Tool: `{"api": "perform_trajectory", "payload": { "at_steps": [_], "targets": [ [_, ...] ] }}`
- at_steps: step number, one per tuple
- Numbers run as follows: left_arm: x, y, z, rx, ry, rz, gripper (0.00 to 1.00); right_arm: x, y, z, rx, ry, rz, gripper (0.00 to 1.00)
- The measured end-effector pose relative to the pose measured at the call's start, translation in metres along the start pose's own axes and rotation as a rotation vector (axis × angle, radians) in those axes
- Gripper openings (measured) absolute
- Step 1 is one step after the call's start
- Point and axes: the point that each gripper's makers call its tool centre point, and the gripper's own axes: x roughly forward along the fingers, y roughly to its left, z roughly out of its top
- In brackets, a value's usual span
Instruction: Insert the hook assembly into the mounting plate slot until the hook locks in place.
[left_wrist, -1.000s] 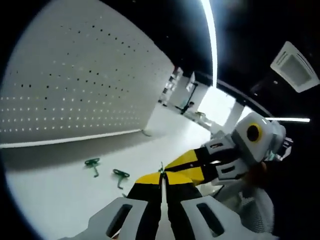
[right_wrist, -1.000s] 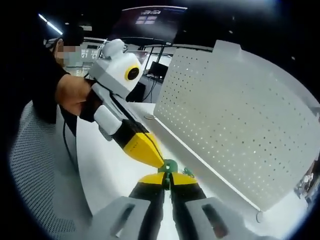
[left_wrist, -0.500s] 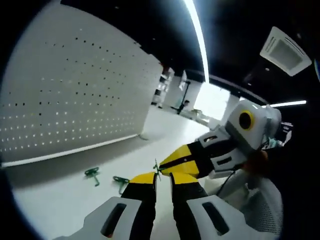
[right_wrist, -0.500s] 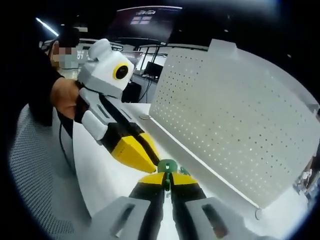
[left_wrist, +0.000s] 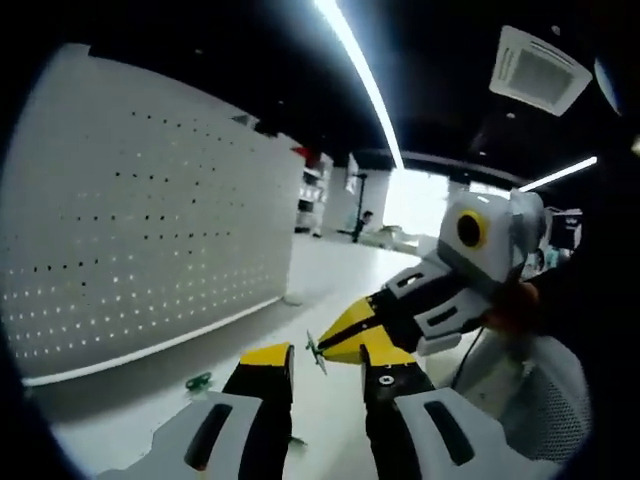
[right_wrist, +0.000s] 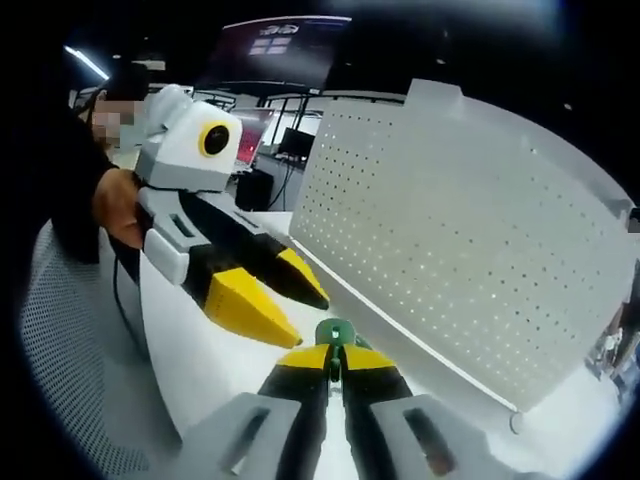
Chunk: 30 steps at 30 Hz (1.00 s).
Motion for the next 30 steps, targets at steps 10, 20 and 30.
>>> {"api": "perform_trajectory", "payload": {
  "at_steps": [10,20,30],
  "targets": [
    [-0.005,0.013,0.013,0.077,-0.056,0.068,0.48,-0.001,-0.006,0.000,0.029,-0.007,-0.022,0.01],
    [-0.010,0.021,0.026,0.150,-0.084,0.125,0.57,-0.005,-0.020,0.001,0.082,-0.027,-0.074,0.01],
    [-0.020,0.033,0.038,0.161,-0.118,0.175,0.59,-0.011,-0.034,0.009,0.129,-0.053,-0.129,0.01]
  ]
}}
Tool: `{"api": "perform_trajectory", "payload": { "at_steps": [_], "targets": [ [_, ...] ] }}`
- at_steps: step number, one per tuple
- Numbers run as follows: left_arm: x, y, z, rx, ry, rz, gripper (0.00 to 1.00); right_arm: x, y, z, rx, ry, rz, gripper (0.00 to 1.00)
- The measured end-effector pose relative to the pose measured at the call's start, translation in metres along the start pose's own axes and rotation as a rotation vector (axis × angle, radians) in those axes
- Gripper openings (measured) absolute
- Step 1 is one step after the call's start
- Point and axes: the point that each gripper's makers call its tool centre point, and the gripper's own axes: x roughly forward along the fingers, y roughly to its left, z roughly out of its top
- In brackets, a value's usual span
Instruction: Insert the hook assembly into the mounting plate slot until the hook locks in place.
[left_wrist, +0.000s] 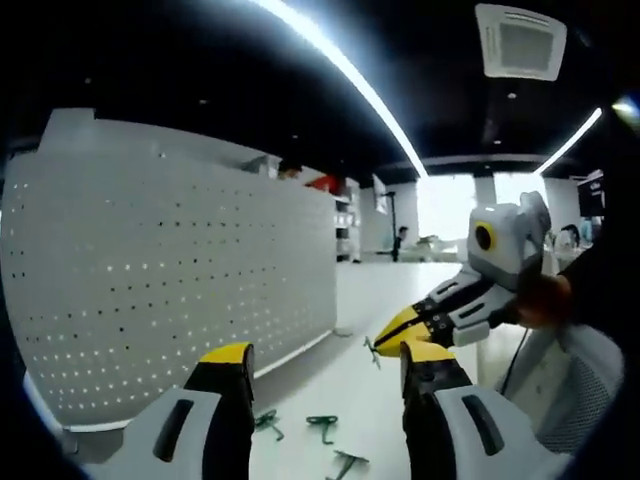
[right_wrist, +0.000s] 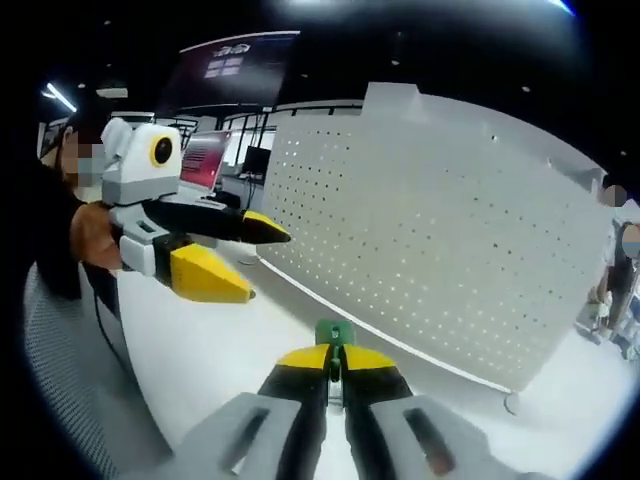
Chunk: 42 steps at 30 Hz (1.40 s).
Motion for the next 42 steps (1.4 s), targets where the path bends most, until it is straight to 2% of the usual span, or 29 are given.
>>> {"api": "perform_trajectory", "payload": {
  "at_steps": [4,16,23,28,31,36,42],
  "targets": [
    [0.000,0.000,0.002,-0.002,-0.009,-0.001,0.58,-0.001,-0.005,0.007,-0.005,-0.010,-0.016,0.01],
    [0.000,-0.003,0.001,0.010,-0.007,-0.016,0.59,0.003,-0.048,0.056,0.019,-0.115,-0.101,0.01],
    [0.001,-0.005,0.000,0.016,-0.001,-0.027,0.59,0.008,-0.076,0.094,0.008,-0.195,-0.151,0.01],
    [0.001,-0.005,0.000,0.019,-0.004,-0.027,0.59,0.014,-0.100,0.132,0.034,-0.285,-0.189,0.01],
    [0.000,-0.002,0.001,0.017,-0.006,-0.022,0.59,0.019,-0.111,0.147,0.036,-0.317,-0.206,0.01],
    [-0.001,0.002,0.001,0.011,-0.012,-0.011,0.58,0.027,-0.124,0.163,0.046,-0.355,-0.228,0.01],
    [-0.002,0.004,-0.001,0.004,-0.006,-0.008,0.58,0.036,-0.141,0.171,0.058,-0.378,-0.264,0.01]
  ]
}}
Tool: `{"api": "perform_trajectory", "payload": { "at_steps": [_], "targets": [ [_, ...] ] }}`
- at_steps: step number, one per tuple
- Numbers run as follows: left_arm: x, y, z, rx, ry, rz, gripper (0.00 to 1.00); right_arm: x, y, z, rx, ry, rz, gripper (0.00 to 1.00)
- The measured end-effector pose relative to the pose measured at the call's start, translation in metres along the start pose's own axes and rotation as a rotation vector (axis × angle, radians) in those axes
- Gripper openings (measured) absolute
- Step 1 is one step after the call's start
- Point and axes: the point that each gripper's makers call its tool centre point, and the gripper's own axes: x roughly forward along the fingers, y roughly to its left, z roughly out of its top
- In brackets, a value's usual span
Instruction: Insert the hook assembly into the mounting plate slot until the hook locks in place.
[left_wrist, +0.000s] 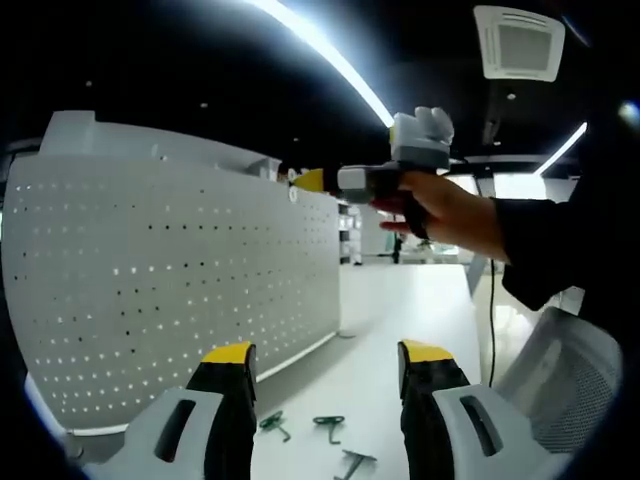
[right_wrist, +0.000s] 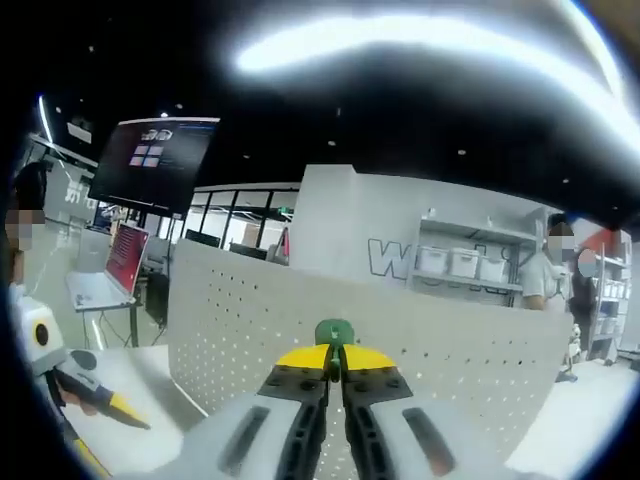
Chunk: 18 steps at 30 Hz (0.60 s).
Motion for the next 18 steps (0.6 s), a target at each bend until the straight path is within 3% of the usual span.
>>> {"api": "perform_trajectory", "payload": {
  "at_steps": [6,18],
  "targets": [
    [0.000,0.001,-0.003,-0.001,0.011,0.001,0.58,0.013,-0.015,0.006,0.009,-0.027,-0.041,0.01],
    [0.000,0.006,-0.009,-0.012,0.028,0.009,0.58,0.032,-0.047,-0.002,0.021,-0.030,-0.116,0.01]
  ]
}}
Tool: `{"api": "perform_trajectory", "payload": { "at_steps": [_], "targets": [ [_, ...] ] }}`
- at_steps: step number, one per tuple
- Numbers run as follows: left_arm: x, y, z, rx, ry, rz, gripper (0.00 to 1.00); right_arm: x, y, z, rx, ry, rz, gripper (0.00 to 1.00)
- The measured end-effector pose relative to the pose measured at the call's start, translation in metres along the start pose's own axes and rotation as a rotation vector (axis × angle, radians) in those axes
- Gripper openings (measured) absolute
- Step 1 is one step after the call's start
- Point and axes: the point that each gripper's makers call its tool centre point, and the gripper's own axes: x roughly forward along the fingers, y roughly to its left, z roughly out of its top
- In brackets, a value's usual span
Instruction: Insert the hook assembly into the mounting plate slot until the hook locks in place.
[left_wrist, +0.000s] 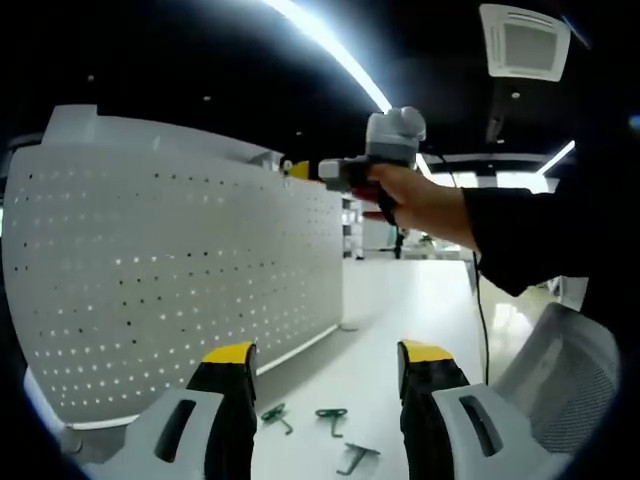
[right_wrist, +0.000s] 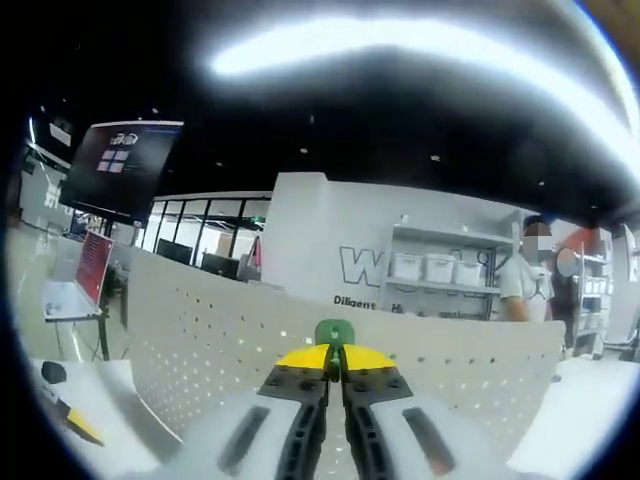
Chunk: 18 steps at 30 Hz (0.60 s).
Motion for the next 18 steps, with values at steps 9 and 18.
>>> {"api": "perform_trajectory", "payload": {
  "at_steps": [9,18],
  "targets": [
    [-0.001,0.005,-0.004,-0.009,0.011,0.008,0.57,0.016,-0.005,-0.011,0.016,0.014,-0.015,0.01],
    [-0.003,0.014,-0.009,-0.035,0.016,0.023,0.56,0.027,-0.013,-0.023,0.043,0.035,-0.036,0.01]
  ]
}}
